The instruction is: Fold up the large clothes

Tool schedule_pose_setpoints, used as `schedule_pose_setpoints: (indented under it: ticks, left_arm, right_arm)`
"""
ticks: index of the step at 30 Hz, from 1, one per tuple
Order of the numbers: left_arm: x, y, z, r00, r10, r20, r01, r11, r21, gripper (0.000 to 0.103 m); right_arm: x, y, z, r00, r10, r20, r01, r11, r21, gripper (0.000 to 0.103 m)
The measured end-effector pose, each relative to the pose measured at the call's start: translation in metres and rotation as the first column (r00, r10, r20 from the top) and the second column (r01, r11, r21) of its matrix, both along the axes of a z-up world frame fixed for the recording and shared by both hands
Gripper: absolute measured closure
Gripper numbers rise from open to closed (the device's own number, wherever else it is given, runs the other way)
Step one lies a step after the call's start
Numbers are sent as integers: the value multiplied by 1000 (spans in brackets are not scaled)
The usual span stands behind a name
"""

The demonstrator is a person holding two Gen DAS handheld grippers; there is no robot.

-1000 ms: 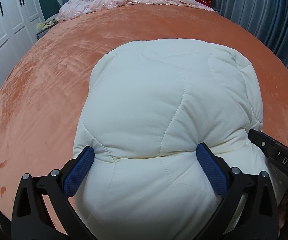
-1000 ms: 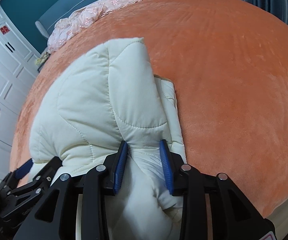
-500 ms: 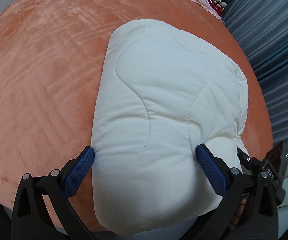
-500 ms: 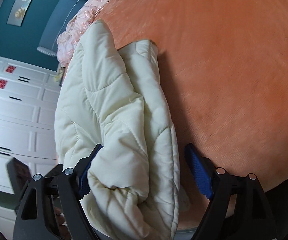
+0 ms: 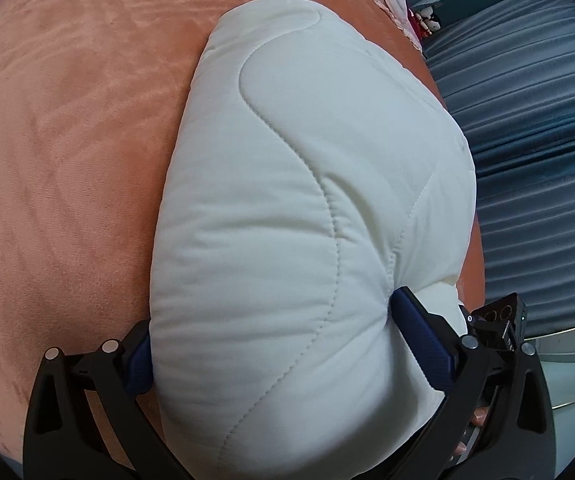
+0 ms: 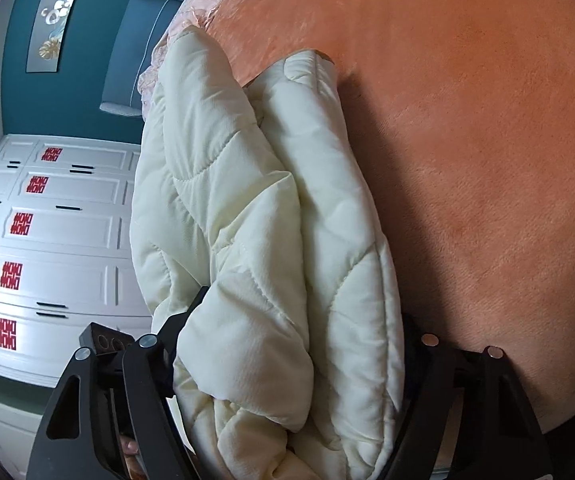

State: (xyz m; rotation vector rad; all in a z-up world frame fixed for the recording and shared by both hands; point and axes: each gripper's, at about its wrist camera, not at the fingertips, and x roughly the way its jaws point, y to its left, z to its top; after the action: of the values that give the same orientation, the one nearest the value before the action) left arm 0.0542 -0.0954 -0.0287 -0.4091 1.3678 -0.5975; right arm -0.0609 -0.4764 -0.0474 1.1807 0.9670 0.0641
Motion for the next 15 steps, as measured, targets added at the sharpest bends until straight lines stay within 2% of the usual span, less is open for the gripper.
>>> schedule_pose_setpoints:
  ticks: [4, 6, 10, 15]
  left_arm:
    - [-9, -19, 20, 994, -61, 95, 53, 995, 84, 6]
    - [-14, -28, 32, 984, -95, 148, 77, 989, 123, 12]
    - [-18, -32, 58, 963, -141, 229, 108, 983, 152, 24]
    - [-24, -25, 93, 938, -159, 309, 120, 983, 142, 31]
  right_arm:
    - [-1, 2, 5, 1000, -10, 7, 10, 1000, -14, 46]
    - [0, 6, 17, 1000, -3, 14, 4, 999, -52, 55]
    - [1, 13, 43, 999, 8, 41, -3, 992, -127, 62]
    - [-1, 25, 80, 995, 38, 90, -17, 974, -228, 65]
